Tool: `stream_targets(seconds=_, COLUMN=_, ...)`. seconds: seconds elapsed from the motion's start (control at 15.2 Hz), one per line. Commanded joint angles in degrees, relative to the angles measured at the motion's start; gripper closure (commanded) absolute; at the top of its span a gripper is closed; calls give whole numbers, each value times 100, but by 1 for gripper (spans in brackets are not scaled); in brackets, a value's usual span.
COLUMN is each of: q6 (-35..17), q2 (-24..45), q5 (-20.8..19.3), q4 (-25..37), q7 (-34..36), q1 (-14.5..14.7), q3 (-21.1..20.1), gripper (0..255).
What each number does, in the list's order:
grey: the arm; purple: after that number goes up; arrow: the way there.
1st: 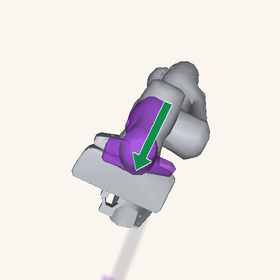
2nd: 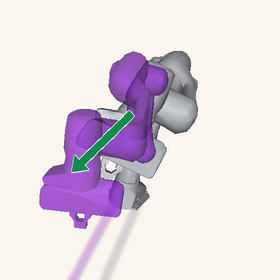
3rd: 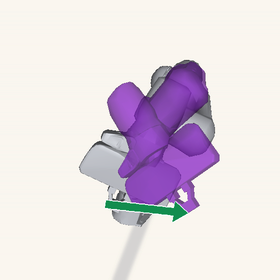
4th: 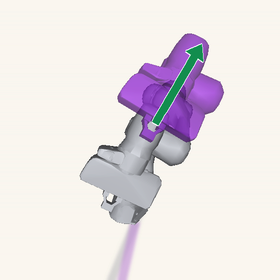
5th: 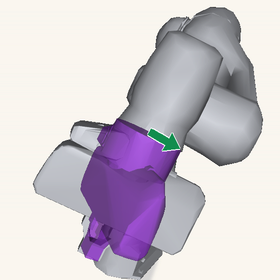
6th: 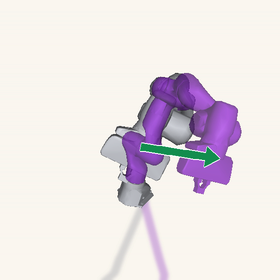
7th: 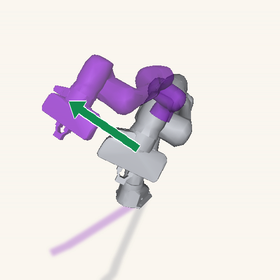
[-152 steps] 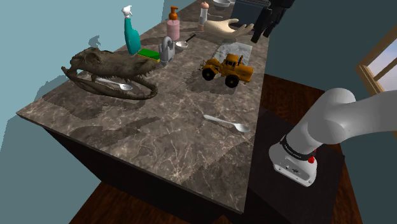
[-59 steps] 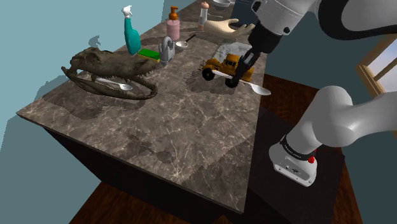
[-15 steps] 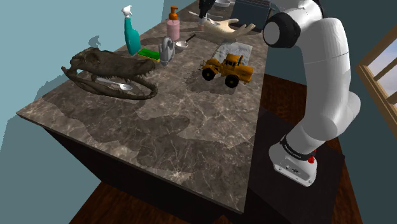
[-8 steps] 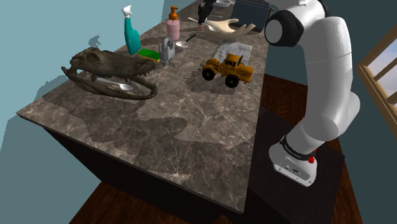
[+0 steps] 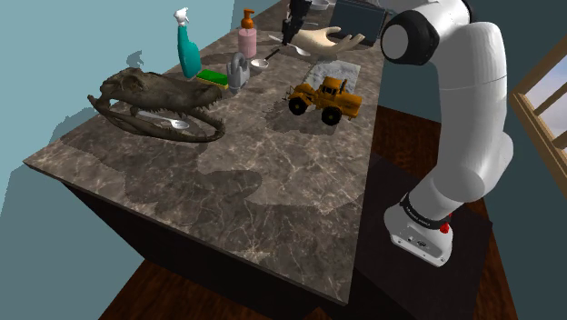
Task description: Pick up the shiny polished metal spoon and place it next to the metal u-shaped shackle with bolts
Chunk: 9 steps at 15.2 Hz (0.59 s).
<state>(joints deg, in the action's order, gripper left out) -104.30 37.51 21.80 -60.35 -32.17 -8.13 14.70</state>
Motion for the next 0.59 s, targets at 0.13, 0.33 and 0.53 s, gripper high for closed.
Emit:
stream_targets(seconds=0.13, q6=-332, q2=-22, q5=23, q4=-364, q7=-85, q1=46, q3=-6, gripper=255)
stream_targets(seconds=0.33, q6=-552, q2=-20, q5=44, q4=-592, q7=-144, q1=70, q3=-13, gripper=255)
stream_targets(seconds=0.53, q6=-761, q2=-3, q5=69, q4=-792, q7=-203, q1=89, q3=-23, gripper=255)
